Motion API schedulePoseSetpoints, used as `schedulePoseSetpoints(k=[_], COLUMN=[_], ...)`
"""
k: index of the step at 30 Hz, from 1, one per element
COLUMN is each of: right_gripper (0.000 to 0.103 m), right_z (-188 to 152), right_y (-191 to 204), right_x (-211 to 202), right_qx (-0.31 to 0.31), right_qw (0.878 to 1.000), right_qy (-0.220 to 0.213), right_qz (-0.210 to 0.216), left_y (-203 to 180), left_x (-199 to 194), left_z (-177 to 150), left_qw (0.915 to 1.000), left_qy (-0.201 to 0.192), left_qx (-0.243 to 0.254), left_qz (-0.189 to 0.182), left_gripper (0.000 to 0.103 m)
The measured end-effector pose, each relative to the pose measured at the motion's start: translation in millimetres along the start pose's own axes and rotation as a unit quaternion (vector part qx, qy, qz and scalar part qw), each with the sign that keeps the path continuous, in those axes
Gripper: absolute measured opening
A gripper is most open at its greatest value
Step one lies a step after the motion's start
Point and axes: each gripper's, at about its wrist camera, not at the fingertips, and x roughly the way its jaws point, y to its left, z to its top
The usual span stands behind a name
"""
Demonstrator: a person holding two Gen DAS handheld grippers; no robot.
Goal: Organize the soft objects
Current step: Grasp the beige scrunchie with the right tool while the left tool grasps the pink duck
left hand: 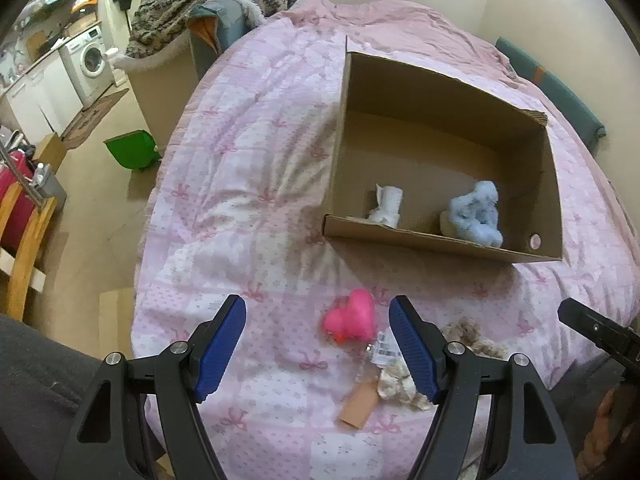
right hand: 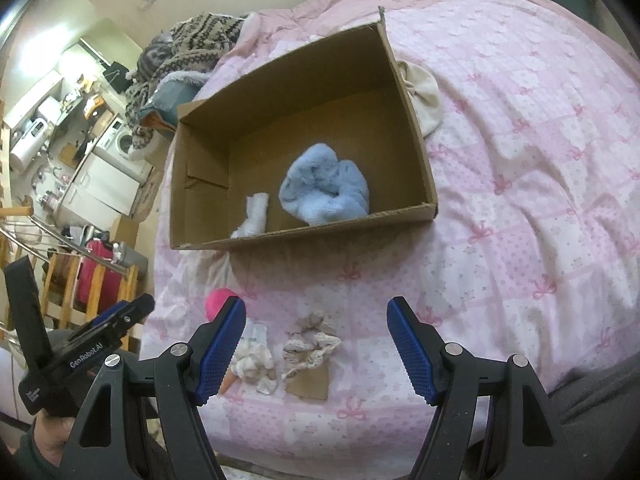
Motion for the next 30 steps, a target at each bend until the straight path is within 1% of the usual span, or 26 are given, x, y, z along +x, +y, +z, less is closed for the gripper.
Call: schedulePoseSetpoints(k=[5, 10, 12, 13, 16, 18, 20, 23, 25, 27, 29, 30], right_gripper=[0.077, 0.077, 0.077, 0.077, 0.077, 0.077, 0.077, 0.077, 0.077, 0.077, 0.076, 0.069], right_z=[1.3, 3.8, 2.8, 1.3, -5.2, -7.0, -9.4, -16.4, -21.8, -26.0, -27.8, -27.6], right_y=[-11.6, -30.1, -30.6, -28.6, -15.5, -2.1, 11.0, 32.7, 44.5, 49.9, 51.9, 53.8], right_x=[7.2, 18.7, 25.4, 31.1, 49.3, 60.3, 72.0, 86.8, 100.5, 111.3, 116.6, 117.1], right_qx=[0.022, 0.080, 0.085, 0.082, 0.058, 0.024, -0.006, -0.072, -0.117, -0.135, -0.144, -0.149], right_qw=[1.000, 0.996, 0.995, 0.995, 0.993, 0.993, 0.991, 0.987, 0.978, 0.973, 0.971, 0.971], right_qy=[0.011, 0.031, 0.045, 0.059, 0.097, 0.113, 0.131, 0.137, 0.150, 0.159, 0.160, 0.155], right_qz=[-0.010, 0.016, 0.016, 0.014, 0.012, -0.005, -0.008, -0.053, -0.085, -0.099, -0.101, -0.102], left_y=[7.8, 18.6, 22.4, 23.3, 25.1, 25.2, 25.4, 25.9, 27.3, 28.9, 30.1, 30.4], left_x=[4.3, 5.0, 6.9, 8.0, 12.3, 14.1, 14.4, 14.8, 16.5, 17.5, 18.2, 18.6], left_z=[-1.2, 1.1, 2.3, 2.7, 3.4, 3.4, 3.7, 3.8, 4.2, 4.3, 4.1, 4.2], left_qw=[0.9999, 0.9993, 0.9989, 0.9987, 0.9981, 0.9979, 0.9979, 0.9979, 0.9977, 0.9974, 0.9972, 0.9972], left_qy=[0.003, 0.004, 0.007, 0.009, 0.019, 0.022, 0.022, 0.021, 0.021, 0.022, 0.022, 0.022], left_qx=[-0.011, -0.035, -0.046, -0.050, -0.058, -0.060, -0.060, -0.061, -0.064, -0.067, -0.070, -0.070], left_qz=[0.010, 0.010, 0.009, 0.008, 0.007, 0.007, 0.007, 0.008, 0.009, 0.011, 0.014, 0.014], left_gripper=[0.072, 0.072, 0.072, 0.072, 0.072, 0.072, 0.072, 0.072, 0.072, 0.072, 0.072, 0.072])
